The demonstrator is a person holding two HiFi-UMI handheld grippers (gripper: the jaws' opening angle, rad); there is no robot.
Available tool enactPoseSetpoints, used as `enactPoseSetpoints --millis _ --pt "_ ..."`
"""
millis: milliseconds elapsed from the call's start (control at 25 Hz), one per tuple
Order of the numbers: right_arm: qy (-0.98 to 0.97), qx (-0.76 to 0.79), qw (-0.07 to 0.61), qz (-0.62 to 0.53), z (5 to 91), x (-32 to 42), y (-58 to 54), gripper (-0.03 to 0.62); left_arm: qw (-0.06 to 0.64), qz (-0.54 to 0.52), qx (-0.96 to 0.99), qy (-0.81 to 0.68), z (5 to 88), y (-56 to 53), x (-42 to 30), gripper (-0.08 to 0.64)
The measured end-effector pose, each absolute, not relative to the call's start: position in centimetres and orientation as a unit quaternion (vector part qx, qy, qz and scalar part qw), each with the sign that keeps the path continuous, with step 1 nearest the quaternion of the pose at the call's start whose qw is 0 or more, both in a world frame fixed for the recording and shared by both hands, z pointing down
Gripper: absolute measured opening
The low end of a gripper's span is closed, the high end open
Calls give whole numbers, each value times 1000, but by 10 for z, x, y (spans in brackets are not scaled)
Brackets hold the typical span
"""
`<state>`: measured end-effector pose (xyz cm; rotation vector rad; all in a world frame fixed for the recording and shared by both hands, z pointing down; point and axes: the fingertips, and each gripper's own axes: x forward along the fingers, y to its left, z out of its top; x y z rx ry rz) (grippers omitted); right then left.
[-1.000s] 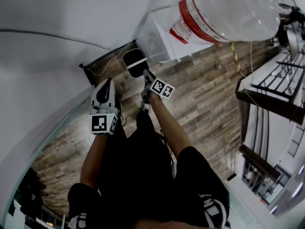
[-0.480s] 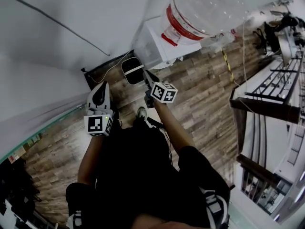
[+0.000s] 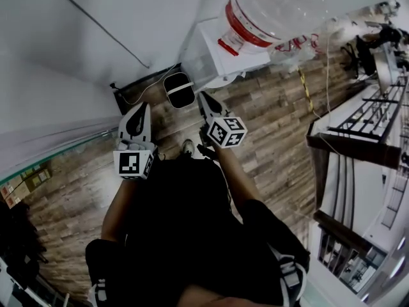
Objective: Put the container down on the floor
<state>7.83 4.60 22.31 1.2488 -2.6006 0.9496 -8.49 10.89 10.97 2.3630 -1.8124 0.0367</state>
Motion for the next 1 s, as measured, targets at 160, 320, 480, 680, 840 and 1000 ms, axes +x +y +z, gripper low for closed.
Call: enactPoseSetpoints --millis 160,320,480,680,840,1000 --pt "-874 406 61 260 197 81 65 38 84 13 791 -606 115 116 -75 31" --pt "-878 410 63 240 185 89 76 38 96 14 790 -605 123 117 -69 31" --pt "-875 417 68 238 187 100 82 38 95 9 793 -602 120 116 -63 31" --pt "-873 416 67 244 189 104 85 38 86 11 801 -592 120 117 -54 31" --pt "-874 413 67 246 190 103 88 37 85 13 801 -593 122 120 -55 31" --pt "-875 411 69 245 192 102 89 37 85 11 801 -593 123 122 -54 31"
